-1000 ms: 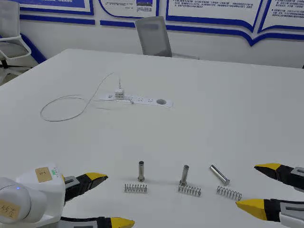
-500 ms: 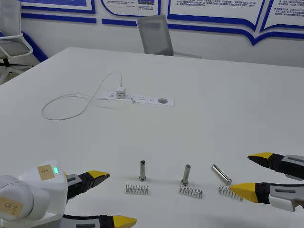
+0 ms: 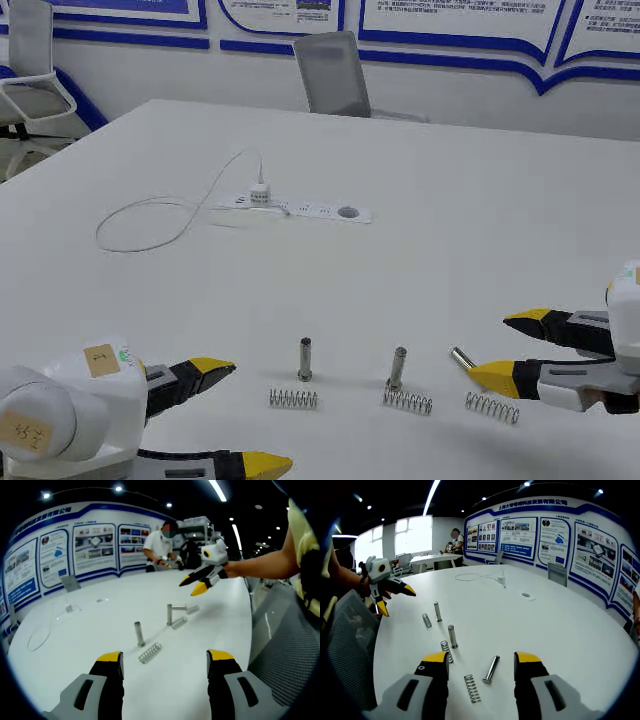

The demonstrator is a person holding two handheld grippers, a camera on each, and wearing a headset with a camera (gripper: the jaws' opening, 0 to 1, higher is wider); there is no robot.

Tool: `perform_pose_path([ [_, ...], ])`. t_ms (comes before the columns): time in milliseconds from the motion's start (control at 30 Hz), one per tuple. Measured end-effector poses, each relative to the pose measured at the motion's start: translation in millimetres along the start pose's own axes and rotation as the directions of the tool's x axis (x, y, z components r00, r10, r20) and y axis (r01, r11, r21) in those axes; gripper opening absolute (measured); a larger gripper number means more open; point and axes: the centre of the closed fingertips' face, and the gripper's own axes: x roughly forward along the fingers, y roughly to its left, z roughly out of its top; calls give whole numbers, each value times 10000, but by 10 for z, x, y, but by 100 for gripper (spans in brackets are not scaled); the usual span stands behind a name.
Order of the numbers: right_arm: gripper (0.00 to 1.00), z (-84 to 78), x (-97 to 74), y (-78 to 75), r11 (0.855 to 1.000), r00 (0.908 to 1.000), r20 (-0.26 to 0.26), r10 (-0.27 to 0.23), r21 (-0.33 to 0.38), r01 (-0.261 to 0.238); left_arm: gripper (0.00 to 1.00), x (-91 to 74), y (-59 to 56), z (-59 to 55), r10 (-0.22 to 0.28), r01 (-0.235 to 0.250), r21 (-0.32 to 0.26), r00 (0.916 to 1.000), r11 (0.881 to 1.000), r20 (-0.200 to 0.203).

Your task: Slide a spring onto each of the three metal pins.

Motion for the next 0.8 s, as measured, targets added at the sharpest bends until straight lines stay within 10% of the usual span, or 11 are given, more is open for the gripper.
perform_pose_path([
  [800, 38, -211, 343, -287, 9953, 9842, -1617, -714, 526, 809, 68, 0, -2, -14, 18, -19, -62, 10000, 10000, -70],
])
